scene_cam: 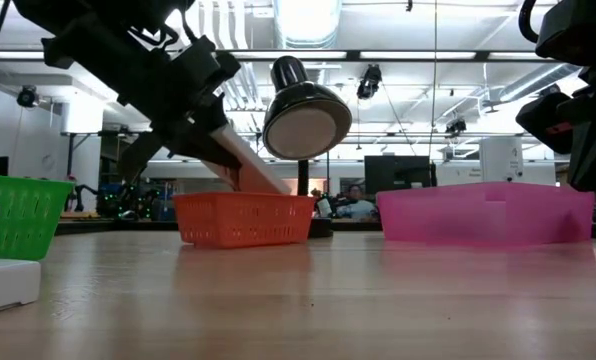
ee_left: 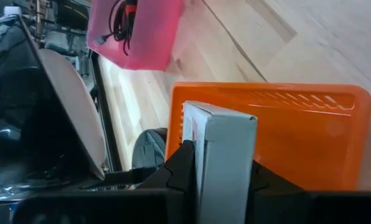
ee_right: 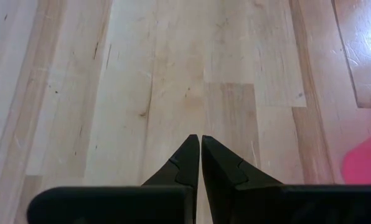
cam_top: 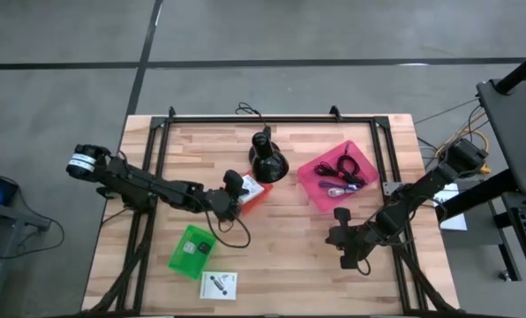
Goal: Pick and place items into bin
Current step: Put the right white card reader box into the orange bin
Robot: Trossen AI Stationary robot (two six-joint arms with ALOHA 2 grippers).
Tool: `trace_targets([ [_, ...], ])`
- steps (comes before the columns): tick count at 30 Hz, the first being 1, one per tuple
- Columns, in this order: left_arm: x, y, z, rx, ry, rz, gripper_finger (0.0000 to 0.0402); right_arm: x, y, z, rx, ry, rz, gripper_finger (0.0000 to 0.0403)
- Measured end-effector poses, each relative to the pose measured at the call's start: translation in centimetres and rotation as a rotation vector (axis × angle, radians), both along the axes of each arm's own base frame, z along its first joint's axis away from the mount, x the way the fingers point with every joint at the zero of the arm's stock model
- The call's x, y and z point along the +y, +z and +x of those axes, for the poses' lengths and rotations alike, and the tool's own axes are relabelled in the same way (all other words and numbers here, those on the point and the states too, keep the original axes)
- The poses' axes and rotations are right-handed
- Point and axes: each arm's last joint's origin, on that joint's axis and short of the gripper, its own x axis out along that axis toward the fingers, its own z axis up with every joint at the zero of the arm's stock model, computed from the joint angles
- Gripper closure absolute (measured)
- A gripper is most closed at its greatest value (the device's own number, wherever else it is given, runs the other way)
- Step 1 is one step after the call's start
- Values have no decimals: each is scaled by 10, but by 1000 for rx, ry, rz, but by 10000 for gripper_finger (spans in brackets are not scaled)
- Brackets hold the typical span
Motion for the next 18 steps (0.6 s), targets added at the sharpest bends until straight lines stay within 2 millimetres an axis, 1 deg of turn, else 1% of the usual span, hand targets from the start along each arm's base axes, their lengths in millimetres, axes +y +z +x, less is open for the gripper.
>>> trace_targets([
  [13,0,0,0,-5,5,-9,362,0,0,0,-1,0,1,394],
  [15,0,0,0,-9,8,-13,356,0,0,0,-1,0,0,394],
  [18,0,1,1,-30,36,-51,333,0,0,0,-1,0,0,394],
])
